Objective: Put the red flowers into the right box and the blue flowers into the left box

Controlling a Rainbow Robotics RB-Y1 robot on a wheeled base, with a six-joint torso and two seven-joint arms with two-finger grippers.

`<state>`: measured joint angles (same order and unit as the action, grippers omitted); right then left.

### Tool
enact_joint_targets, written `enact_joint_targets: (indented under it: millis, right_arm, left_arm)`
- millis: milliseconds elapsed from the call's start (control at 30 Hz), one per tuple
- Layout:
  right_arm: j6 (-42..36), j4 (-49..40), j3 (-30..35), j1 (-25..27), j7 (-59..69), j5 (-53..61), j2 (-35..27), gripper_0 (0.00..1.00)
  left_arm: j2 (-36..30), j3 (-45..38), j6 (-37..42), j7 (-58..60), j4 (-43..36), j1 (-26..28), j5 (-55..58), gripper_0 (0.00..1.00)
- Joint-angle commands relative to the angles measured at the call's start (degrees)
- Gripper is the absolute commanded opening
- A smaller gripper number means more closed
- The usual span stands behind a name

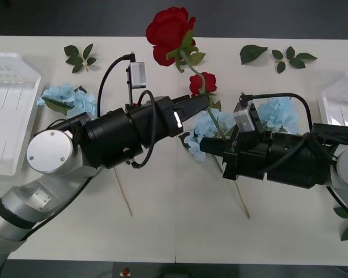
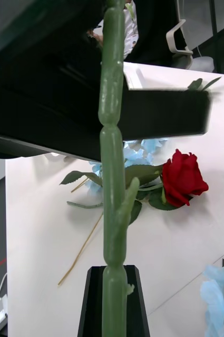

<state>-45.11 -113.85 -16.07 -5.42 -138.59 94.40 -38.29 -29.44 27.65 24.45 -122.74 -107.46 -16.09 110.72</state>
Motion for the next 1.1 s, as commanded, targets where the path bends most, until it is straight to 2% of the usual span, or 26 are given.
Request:
enact_joint_targets:
  millis: [33,367,467,600,767,867,933,1100]
  right_arm:
    - [-0.16,-1.02,1.48,-2.93,-0.01,0.61,-7.33,0.00]
    - [-1.83,3.81,1.48,-4.25,11.41,9.05,-30.27,0.00]
    - [-2.97,8.12,1.48,-4.25,13.87,12.04,-38.18,0.00]
    - [-4.20,16.11,1.48,-4.16,14.66,16.17,-44.68,0.00]
    - [-6.66,25.69,1.39,-3.98,14.84,14.76,-48.90,0.00]
    - [-7.36,30.27,1.39,-3.45,14.66,11.51,-50.22,0.00]
    - [-7.36,33.17,1.39,-2.40,14.40,9.14,-50.48,0.00]
    - [-4.11,37.91,1.48,1.56,14.31,6.33,-50.04,0.00]
  left_arm:
    - [-7.21,-4.36,6.14,-0.13,-1.43,1.41,3.63,0.84]
    - [-21.36,-14.46,26.18,0.49,1.56,6.86,4.33,0.83]
    - [-25.76,-18.86,34.27,0.75,5.42,7.22,4.33,0.84]
    - [-30.15,-23.78,41.21,0.66,12.28,7.22,1.26,0.84]
    - [-30.15,-29.05,40.77,1.10,16.67,6.51,-10.87,0.84]
    - [-30.15,-29.32,36.37,1.81,16.94,6.42,-16.85,1.00]
    - [-29.27,-29.23,31.80,2.33,16.85,6.42,-22.83,1.00]
    - [-24.61,-29.23,26.53,5.76,16.94,6.25,-33.02,1.00]
